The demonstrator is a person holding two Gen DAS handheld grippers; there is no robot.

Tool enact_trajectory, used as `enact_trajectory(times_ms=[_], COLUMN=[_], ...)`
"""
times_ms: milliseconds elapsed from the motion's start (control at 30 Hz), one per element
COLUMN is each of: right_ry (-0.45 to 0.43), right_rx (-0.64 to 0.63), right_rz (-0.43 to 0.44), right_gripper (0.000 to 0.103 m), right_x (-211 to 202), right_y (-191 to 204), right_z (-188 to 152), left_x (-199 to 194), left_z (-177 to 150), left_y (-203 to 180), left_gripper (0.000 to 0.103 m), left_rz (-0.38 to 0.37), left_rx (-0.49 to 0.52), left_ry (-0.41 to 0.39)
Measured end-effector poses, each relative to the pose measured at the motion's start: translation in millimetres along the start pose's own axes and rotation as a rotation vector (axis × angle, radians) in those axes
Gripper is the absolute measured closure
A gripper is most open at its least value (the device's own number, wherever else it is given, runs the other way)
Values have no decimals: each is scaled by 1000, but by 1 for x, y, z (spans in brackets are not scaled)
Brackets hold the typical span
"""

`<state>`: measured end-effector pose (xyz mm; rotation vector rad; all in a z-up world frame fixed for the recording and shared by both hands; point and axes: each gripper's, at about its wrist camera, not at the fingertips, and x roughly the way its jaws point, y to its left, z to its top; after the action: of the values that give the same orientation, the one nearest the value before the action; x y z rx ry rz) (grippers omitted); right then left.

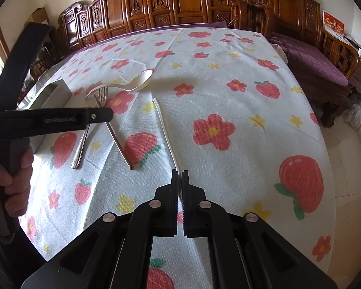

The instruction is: Organize utensils

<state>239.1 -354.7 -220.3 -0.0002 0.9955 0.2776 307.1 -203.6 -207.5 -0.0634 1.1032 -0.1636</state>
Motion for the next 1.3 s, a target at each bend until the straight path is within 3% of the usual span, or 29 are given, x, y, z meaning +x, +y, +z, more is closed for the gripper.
enact_trajectory(times_ms=[200, 433, 533, 600, 900, 967, 1033, 1300], right_ry=[-19, -21, -25, -32, -37, -33, -31, -25], right_rx=[17, 15, 17, 19, 0, -8, -10, -31], right_rz=[21, 44, 47, 47, 47, 46, 51, 44], right_gripper=[99, 99, 99, 99, 99, 99, 99, 99], right_x=[-5, -4, -5, -7, -10, -10, -10, -13], right_y=[-1, 4, 3, 3, 11, 14, 18, 31], right_z=[2, 0, 1, 3, 7, 7, 7, 8], left_x=[22, 21, 19, 15, 3, 0, -5, -14], left_z=[-4, -13, -18, -21, -36, -37, -39, -45], left_y=[2, -7, -9, -7, 7, 10, 14, 18], left_gripper=[69, 69, 76, 83, 91, 99, 99, 99], left_rz=[58, 101, 116, 103, 46, 26, -17, -49], left_rx=[-54, 1, 19, 13, 18, 20, 15, 53], left_ry=[60, 59, 68, 76, 88, 96, 97, 91])
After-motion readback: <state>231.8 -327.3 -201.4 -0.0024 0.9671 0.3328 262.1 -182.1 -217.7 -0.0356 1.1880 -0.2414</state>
